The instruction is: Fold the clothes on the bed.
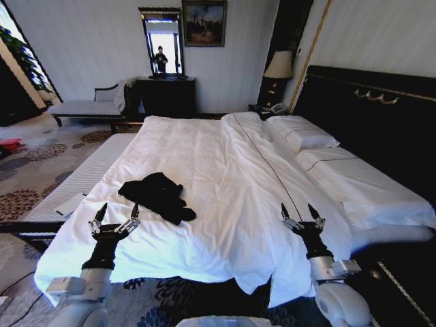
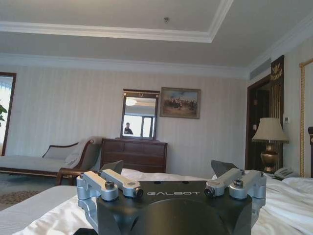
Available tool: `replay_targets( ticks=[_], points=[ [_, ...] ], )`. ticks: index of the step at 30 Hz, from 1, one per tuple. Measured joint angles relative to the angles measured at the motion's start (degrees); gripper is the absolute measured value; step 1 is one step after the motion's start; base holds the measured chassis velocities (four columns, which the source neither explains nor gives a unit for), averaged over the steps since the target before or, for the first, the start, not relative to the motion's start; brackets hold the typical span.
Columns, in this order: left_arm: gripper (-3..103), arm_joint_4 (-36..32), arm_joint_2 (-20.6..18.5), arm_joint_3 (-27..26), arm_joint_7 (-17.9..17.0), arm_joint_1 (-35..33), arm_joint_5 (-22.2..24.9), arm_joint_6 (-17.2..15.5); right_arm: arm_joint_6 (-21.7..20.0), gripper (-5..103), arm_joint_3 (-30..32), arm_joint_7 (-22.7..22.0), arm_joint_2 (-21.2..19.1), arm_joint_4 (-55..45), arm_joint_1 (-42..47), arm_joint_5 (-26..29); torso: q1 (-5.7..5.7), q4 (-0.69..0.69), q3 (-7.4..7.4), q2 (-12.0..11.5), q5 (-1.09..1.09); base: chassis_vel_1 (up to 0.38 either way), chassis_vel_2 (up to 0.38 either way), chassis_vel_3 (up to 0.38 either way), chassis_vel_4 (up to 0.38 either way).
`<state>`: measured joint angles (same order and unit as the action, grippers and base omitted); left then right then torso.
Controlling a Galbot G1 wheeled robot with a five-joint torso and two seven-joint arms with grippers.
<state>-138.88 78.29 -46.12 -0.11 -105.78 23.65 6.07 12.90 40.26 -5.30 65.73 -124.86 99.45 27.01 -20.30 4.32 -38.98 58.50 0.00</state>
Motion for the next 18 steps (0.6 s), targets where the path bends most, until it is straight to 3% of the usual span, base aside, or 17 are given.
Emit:
replay_targets(
  ticks=[18],
  points=[
    [100, 1.5, 0.4, 0.6, 0.0, 0.8, -0.8, 0.4, 0.1, 100, 0.1, -0.4, -1.0, 1.3, -1.1, 0.5, 0.0, 0.0, 0.0, 0.0, 0.0, 0.0, 0.0, 0.0, 0.0]
  ],
)
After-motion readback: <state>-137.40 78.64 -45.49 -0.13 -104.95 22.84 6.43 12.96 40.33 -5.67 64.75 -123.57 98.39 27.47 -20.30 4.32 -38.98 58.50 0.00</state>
